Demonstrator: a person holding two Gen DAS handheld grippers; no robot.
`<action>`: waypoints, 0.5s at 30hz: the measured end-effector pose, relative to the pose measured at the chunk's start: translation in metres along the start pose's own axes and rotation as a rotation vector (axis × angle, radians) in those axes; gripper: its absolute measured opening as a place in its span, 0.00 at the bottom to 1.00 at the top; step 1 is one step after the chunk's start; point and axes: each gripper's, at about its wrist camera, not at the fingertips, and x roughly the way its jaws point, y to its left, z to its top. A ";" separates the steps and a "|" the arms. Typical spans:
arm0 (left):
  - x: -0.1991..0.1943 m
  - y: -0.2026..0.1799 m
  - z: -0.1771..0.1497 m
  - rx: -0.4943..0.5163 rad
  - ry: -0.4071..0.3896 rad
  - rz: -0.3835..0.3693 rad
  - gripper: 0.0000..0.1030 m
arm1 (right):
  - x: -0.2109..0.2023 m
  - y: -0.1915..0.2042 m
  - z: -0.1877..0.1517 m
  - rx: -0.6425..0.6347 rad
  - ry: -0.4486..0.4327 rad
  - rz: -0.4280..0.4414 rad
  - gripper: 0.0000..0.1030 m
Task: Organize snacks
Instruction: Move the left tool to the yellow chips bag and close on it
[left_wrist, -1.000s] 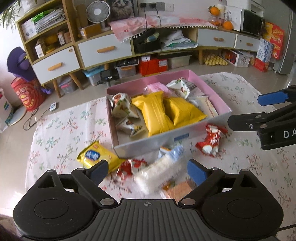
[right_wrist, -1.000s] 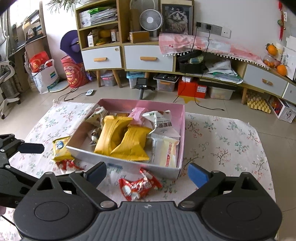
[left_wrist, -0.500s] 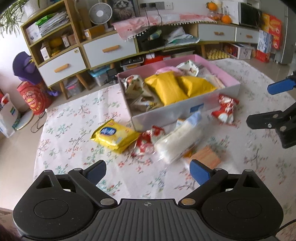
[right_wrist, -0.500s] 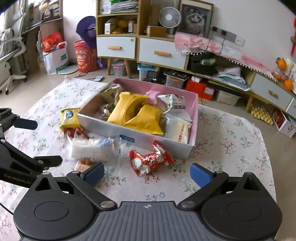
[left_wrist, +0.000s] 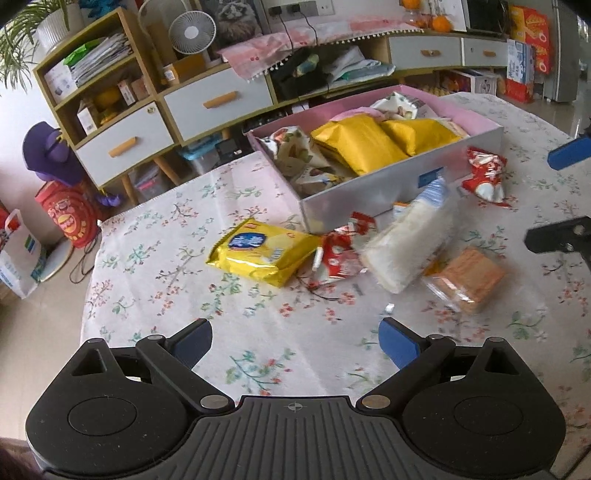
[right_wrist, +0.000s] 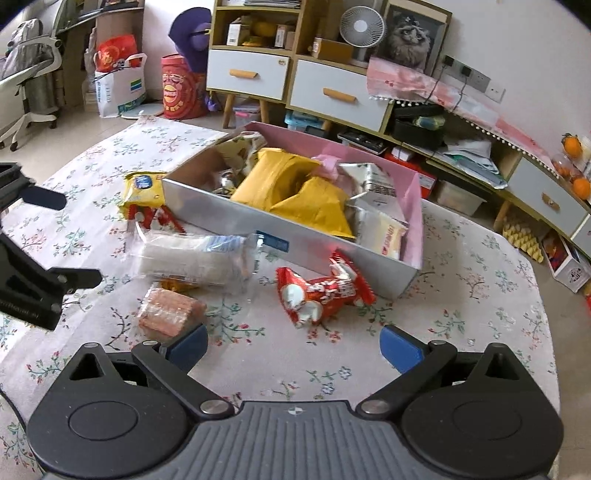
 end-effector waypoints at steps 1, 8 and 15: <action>0.003 0.003 -0.001 0.008 -0.003 0.006 0.95 | 0.001 0.002 0.000 -0.001 -0.002 0.007 0.79; 0.022 0.031 0.002 -0.040 0.021 0.025 0.95 | 0.007 0.018 -0.003 -0.033 0.009 0.057 0.79; 0.027 0.067 0.023 -0.284 0.036 0.063 0.95 | 0.015 0.028 0.002 -0.054 0.020 0.090 0.79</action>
